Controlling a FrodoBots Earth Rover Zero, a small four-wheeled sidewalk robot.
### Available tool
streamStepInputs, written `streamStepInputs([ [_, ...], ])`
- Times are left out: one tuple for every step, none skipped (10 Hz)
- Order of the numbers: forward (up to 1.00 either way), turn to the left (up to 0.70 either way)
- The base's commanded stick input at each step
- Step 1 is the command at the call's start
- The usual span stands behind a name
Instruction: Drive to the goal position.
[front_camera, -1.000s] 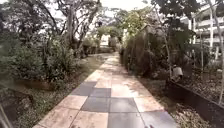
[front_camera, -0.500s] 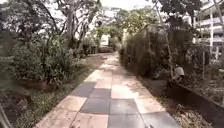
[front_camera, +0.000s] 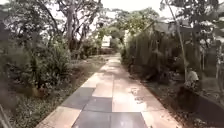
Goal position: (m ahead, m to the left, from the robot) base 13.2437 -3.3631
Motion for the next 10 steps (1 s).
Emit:
streamStepInputs([
  [1.00,0.00],
  [1.00,0.00],
  [1.00,0.00],
  [1.00,0.00],
  [1.00,0.00],
  [1.00,-0.13],
  [1.00,-0.33],
  [1.00,-0.21],
  [1.00,-0.06],
  [1.00,0.00],
])
